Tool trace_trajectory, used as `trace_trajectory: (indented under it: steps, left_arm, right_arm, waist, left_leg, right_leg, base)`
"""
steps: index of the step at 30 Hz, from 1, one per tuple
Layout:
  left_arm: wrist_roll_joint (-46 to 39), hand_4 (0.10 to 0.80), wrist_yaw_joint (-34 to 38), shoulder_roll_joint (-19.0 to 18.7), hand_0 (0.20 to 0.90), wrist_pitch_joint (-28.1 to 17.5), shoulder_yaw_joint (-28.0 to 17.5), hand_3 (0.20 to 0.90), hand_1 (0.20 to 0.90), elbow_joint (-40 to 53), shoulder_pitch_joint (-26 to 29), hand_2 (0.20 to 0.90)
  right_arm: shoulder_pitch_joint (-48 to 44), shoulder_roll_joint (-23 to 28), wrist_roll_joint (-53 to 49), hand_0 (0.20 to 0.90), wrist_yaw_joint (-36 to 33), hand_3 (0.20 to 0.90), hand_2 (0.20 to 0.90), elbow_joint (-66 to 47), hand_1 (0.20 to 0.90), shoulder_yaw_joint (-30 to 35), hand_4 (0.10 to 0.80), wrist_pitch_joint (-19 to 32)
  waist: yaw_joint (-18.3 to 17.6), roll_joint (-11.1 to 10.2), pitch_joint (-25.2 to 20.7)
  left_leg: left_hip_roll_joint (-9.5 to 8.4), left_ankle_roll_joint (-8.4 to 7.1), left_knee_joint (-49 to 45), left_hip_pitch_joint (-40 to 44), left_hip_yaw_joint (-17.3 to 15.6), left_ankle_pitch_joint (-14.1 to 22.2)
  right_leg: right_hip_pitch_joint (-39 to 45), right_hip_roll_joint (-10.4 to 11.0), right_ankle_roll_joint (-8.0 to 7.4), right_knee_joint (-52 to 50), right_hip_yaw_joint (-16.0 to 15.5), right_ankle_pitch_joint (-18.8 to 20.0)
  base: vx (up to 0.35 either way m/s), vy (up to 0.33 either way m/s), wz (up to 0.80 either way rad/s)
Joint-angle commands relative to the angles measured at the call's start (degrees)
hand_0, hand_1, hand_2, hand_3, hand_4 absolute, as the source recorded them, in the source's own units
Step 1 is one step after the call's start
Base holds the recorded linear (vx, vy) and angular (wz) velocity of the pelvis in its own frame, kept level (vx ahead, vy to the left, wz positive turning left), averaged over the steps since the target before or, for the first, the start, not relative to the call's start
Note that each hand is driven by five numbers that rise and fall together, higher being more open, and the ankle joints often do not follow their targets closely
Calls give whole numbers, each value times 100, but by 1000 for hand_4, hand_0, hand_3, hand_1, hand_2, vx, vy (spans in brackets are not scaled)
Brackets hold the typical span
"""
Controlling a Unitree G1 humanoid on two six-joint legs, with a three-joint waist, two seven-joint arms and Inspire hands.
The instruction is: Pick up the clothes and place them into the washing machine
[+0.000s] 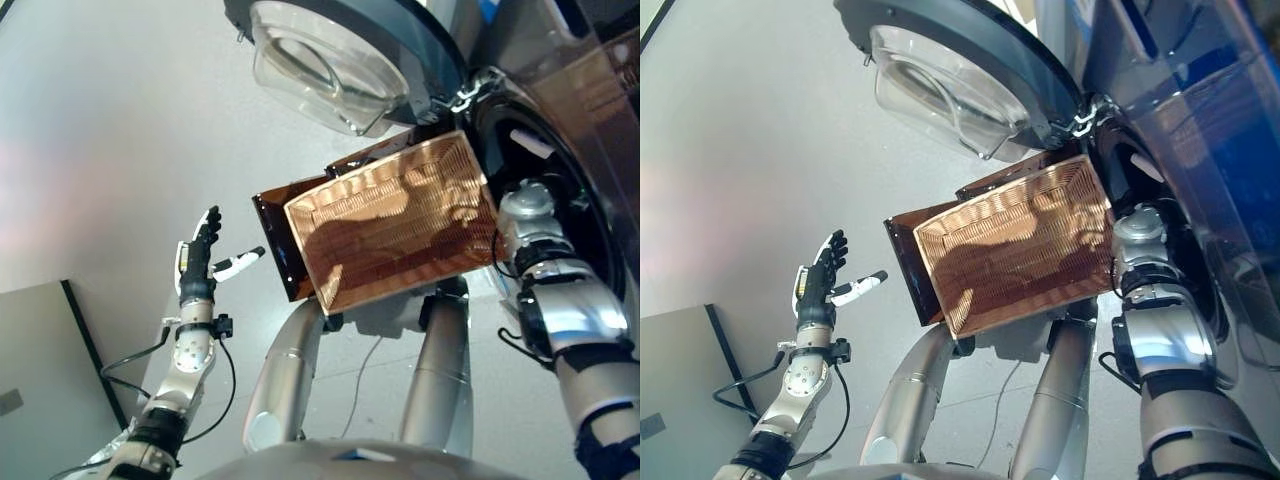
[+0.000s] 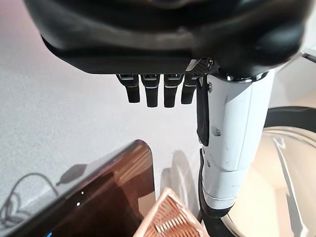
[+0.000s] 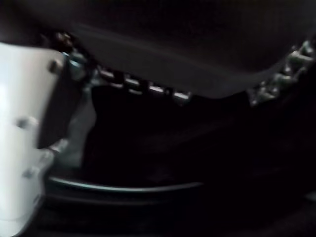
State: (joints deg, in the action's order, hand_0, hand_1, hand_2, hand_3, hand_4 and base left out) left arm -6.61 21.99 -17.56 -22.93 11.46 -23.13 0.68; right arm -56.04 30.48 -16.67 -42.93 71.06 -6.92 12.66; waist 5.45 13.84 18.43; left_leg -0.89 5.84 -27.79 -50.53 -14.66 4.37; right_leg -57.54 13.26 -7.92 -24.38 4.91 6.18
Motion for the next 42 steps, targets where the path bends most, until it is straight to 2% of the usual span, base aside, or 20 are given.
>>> trace_trajectory:
  steps: [1,13,15,24,35,42]
  left_arm:
    - [-84,800,349,-193,900,-443,-491,900,900,182,-88,900]
    - [15,800,586,-8,900,-491,-532,900,900,-33,29,900]
    - [-1,800,621,56,900,-501,-494,900,900,-118,64,900]
    - [-76,800,677,115,900,-526,-405,900,900,-77,33,900]
    - [-199,800,663,169,900,-501,-223,900,900,-331,16,900]
    - [-121,800,543,192,900,-377,-133,900,900,-962,47,900]
  right_arm:
    - [250,-209,-196,900,49,900,900,-790,900,-162,800,707]
    - [1647,-1375,-403,900,147,900,900,-1736,900,-138,800,1218]
    - [1885,-1638,-372,900,259,900,900,-1733,900,-336,800,1199]
    - [2477,-2232,-369,900,534,900,900,-1881,900,-931,800,1208]
    - [3258,-2277,-221,900,806,900,900,-2257,900,-1332,800,1140]
    - [3908,-2015,164,900,1241,900,900,-2422,900,-1448,800,892]
  waist:
    - [103,-59,-258]
    - [-51,-136,-163]
    - [-63,-169,-129]
    - [-112,-240,-41]
    - [-243,-413,5]
    - [-341,-703,-84]
  left_leg:
    - [157,-667,485,-141,523,-162]
    - [196,-649,350,-206,542,-150]
    - [206,-646,286,-221,553,-147]
    - [245,-637,175,-236,565,-142]
    - [270,-654,245,50,621,-178]
    - [234,-678,625,854,723,-227]
  right_leg:
    - [-84,-293,481,-556,-487,-630]
    - [-80,-315,501,-656,-549,-680]
    - [-78,-314,503,-686,-565,-682]
    - [-23,-325,524,-748,-622,-703]
    - [337,-333,503,-657,-772,-688]
    - [1239,-330,438,-216,-961,-640]
  base:
    - [-5,-5,-4]
    - [-2,-2,1]
    - [0,0,0]
    - [-7,-1,-2]
    - [7,-4,2]
    - [62,-16,-4]
